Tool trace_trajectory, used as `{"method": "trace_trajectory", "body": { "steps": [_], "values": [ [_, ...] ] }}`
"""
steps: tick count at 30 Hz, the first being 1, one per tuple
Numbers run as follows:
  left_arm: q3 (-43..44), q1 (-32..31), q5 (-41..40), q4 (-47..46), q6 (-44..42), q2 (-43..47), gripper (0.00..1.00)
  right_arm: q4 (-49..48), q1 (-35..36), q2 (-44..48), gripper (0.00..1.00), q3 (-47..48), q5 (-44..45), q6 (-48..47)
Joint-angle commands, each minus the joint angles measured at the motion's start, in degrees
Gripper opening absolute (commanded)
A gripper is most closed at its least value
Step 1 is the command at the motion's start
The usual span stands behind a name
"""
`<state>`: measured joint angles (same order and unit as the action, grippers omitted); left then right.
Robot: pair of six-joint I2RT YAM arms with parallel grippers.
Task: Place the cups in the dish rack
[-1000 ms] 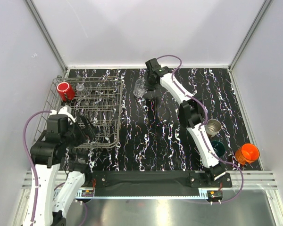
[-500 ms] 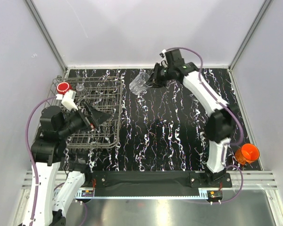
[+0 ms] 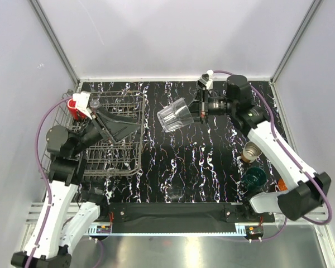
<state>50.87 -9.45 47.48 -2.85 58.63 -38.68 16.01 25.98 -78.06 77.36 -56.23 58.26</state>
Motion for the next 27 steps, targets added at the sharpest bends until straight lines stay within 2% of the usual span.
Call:
{"method": "trace_trajectory", "body": {
  "steps": [1, 6, 12, 27],
  "values": [
    [2.21, -4.58, 2.79, -12.43, 2.81, -3.41, 0.99, -10.02, 0.39, 5.37, 0.01, -1.77, -4.42, 8.26],
    [5.73, -15.83, -3.0, -11.74, -0.88, -7.11, 0.99, -14.94, 0.65, 7.4, 0.0, -2.48, -3.98, 12.75],
    [7.39, -24.28, -9.69, -15.51, -1.32, -10.8, 0.99, -15.48, 0.92, 6.87, 0.0, -1.86, -2.84, 13.19],
    [12.06, -26.93, -14.26, -13.06, -2.65, -16.25, 0.99, -14.78, 1.88, 5.82, 0.0, -1.69, -2.4, 11.79]
  ]
}}
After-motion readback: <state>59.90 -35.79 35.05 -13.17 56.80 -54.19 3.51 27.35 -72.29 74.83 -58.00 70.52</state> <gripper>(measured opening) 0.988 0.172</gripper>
